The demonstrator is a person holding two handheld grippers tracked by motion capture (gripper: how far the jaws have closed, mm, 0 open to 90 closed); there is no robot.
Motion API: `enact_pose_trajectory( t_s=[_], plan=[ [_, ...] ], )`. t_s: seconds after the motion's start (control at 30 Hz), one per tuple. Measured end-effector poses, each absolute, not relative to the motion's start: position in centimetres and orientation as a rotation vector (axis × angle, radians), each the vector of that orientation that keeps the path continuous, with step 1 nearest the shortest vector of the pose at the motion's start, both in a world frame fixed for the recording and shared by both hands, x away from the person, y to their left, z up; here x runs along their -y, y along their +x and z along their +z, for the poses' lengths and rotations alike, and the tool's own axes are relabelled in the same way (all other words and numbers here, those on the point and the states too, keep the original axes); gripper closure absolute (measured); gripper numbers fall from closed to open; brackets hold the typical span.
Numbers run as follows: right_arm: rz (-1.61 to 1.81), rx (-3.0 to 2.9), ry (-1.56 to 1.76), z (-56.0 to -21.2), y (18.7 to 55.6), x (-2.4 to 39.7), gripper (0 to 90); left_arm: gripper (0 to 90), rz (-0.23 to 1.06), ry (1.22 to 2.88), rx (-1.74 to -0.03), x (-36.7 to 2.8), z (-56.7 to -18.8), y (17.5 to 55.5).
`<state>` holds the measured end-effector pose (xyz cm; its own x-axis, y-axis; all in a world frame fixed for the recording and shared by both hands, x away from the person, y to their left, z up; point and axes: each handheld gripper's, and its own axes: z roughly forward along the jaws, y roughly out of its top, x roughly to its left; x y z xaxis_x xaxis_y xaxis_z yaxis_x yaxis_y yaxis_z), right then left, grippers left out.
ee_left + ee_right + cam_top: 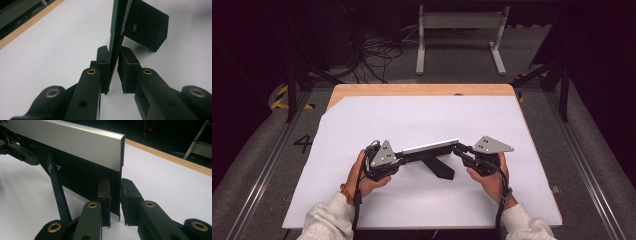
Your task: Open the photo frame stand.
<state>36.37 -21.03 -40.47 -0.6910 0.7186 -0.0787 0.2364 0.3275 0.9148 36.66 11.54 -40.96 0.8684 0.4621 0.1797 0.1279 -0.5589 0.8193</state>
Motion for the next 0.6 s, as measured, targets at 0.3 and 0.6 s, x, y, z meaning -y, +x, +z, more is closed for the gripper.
enact_pose_trajectory(
  t_s=[0.3, 0.6],
  plan=[
    [1.345, -2.124, 0.84, -40.45, 36.49, 21.04, 79.0, 79.9, 0.469, 2.135, -0.425, -11.57, -41.06, 36.67],
    [1.338, -2.127, 0.84, -40.46, 36.56, 21.04, 79.0, 79.9, 0.46, 2.133, -0.425, -11.6, -41.06, 36.74]
  ],
)
